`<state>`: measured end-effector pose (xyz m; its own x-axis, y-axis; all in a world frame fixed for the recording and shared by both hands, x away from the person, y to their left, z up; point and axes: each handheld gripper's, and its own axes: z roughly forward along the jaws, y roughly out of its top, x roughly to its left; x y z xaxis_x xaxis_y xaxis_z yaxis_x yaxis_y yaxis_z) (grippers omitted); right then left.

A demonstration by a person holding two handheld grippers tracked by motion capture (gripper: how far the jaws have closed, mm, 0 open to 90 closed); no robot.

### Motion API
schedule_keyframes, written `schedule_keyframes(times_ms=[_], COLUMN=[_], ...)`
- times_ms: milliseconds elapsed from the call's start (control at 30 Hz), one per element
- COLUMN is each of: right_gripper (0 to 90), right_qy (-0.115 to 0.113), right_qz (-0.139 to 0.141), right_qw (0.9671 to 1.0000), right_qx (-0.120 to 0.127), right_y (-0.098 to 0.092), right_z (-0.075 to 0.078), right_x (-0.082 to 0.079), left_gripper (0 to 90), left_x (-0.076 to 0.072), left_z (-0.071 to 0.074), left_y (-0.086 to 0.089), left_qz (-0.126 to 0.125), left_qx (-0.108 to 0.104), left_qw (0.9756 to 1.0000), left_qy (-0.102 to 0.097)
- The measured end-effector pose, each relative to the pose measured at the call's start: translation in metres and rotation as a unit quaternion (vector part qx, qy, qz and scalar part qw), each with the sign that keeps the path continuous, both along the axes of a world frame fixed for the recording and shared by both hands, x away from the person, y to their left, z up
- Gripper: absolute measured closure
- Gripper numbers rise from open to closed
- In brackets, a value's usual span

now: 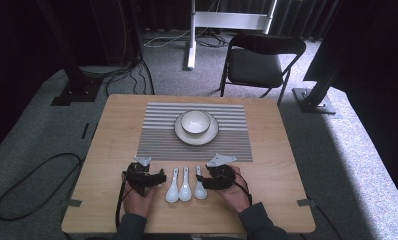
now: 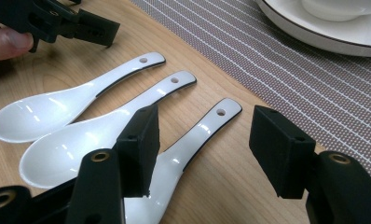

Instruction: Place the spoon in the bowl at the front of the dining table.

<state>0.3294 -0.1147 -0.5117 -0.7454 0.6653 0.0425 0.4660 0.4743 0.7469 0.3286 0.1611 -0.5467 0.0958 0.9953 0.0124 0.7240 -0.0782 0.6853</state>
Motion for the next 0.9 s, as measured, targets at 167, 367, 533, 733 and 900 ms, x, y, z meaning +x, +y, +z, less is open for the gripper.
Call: schedule_keyframes(times_ms=[167, 367, 533, 733, 900], right_gripper=[43.0, 43.1, 43.1, 43.4, 44.6], right_qy=[0.003, 0.008, 0.016, 0.019, 0.017], right_qz=[-0.001, -0.002, -0.004, -0.004, -0.002], right_qw=[1.0000, 1.0000, 0.9999, 0.9998, 0.9998], right_qx=[-0.001, -0.001, -0.002, -0.006, -0.012], right_y=[0.002, 0.005, 0.009, 0.013, 0.017], right_z=[-0.003, -0.008, -0.014, -0.018, -0.020], right_x=[0.002, 0.003, 0.004, 0.006, 0.008], left_gripper=[1.7, 1.7, 1.7, 1.7, 1.7], left_x=[0.000, 0.000, 0.000, 0.000, 0.000], left_z=[0.000, 0.000, 0.000, 0.000, 0.000], left_y=[0.000, 0.000, 0.000, 0.000, 0.000], left_qz=[0.000, 0.000, 0.000, -0.001, -0.001], left_qx=[0.000, 0.000, 0.000, 0.001, 0.001], left_qw=[1.0000, 1.0000, 1.0000, 1.0000, 1.0000], left_qy=[0.000, 0.000, 0.000, 0.001, 0.001])
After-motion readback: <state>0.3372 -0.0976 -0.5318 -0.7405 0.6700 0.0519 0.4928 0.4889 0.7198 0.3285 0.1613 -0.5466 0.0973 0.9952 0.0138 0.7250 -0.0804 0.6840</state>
